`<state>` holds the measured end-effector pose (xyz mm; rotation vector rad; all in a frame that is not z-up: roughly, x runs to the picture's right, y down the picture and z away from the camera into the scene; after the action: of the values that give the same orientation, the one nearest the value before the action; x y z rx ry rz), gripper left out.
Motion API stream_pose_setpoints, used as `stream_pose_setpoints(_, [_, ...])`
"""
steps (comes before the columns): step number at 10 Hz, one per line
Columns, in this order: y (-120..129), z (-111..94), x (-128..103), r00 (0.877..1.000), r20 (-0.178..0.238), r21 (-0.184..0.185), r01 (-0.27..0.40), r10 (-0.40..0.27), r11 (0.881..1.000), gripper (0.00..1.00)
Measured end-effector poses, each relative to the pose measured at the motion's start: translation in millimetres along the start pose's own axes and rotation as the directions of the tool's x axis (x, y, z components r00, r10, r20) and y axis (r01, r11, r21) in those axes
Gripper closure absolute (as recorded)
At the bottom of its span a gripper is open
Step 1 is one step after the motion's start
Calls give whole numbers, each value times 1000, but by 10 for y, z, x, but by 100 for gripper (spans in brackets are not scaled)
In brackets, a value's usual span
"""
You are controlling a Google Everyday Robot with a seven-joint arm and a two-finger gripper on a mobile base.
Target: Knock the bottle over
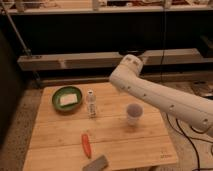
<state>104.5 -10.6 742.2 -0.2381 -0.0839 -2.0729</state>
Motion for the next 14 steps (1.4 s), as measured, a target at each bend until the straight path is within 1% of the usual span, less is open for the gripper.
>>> stream_pose_setpoints(1, [-180,1,26,1000,-6,1,18,-18,1000,71])
stream_pose_setpoints(3, [-562,-6,60,999,-17,0,51,-51,999,73])
stream_pose_setpoints(4, [-668,9,68,998,-15,-4,56,-56,998,73])
stream_pose_setpoints(6, [-761,55,33,998,-13,-11,69,-69,998,73])
stream_pose_setpoints(7, [-785,56,9,997,-21,0,76,-76,997,71])
stream_pose_setpoints(8, [-879,19,3,995,-37,18,91,-90,996,60])
stream_pose_setpoints(9, [-988,2,40,994,-43,25,97,-96,995,52])
stream_pose_setpoints(10, [-1124,-17,77,993,-45,32,107,-105,994,42])
stream_pose_setpoints(11, [-1175,-5,60,993,-32,28,112,-111,993,30])
stream_pose_setpoints(12, [-1222,-11,70,993,-32,37,115,-114,993,24])
stream_pose_setpoints(13, [-1244,-19,69,993,-37,49,115,-113,992,21])
stream_pose_setpoints(14, [-1240,-38,66,993,-43,61,112,-110,992,21])
